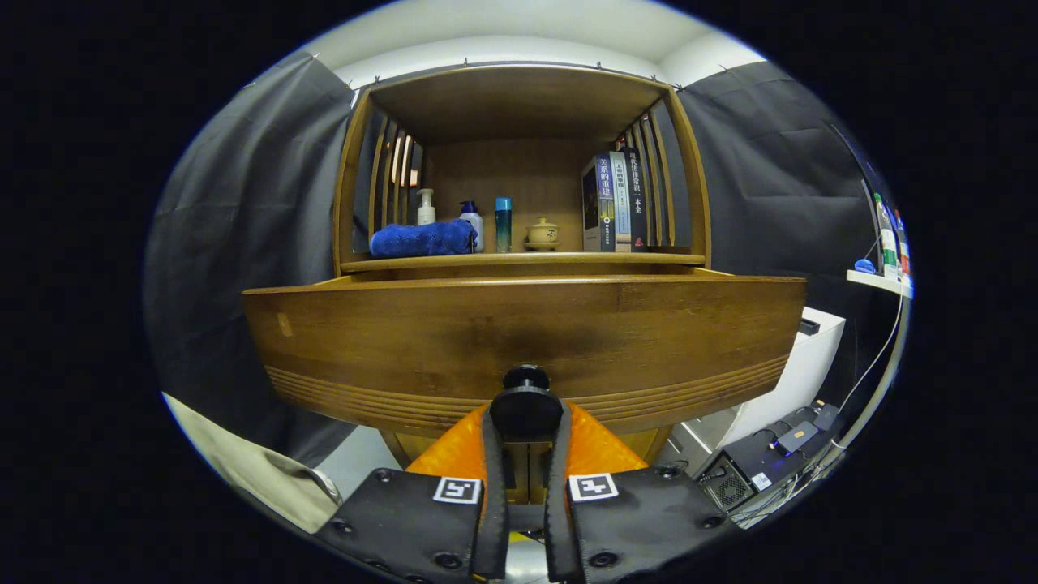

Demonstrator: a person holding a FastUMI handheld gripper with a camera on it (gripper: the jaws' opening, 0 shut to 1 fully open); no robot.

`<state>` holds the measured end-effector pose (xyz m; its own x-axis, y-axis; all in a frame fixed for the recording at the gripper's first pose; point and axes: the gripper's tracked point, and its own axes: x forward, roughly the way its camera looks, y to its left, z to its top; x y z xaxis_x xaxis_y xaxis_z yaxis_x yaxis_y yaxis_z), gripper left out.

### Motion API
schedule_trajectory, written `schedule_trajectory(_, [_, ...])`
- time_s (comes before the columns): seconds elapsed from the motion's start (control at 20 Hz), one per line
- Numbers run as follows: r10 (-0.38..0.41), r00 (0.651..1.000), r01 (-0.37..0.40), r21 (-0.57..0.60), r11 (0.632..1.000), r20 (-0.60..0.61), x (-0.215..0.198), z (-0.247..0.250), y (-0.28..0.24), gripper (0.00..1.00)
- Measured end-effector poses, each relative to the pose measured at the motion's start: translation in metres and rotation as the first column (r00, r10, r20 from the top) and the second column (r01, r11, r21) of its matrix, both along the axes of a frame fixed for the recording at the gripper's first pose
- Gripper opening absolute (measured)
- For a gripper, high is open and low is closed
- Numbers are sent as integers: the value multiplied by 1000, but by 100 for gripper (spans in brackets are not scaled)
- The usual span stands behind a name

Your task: Pull open the drawer, take out the items inside it, and place them on the countertop above the cabinet.

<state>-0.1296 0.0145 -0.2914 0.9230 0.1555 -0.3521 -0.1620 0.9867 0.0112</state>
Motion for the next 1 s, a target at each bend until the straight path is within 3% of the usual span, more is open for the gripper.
schedule_trajectory(0.7, [14,999,-13,36,999,-32,-42,4,-2,26])
schedule_trajectory(0.85, [17,1000,-17,5,1000,-17,-40,4,-3,32])
schedule_trajectory(1.0, [2,1000,-2,-8,1000,-3,-41,12,-6,50])
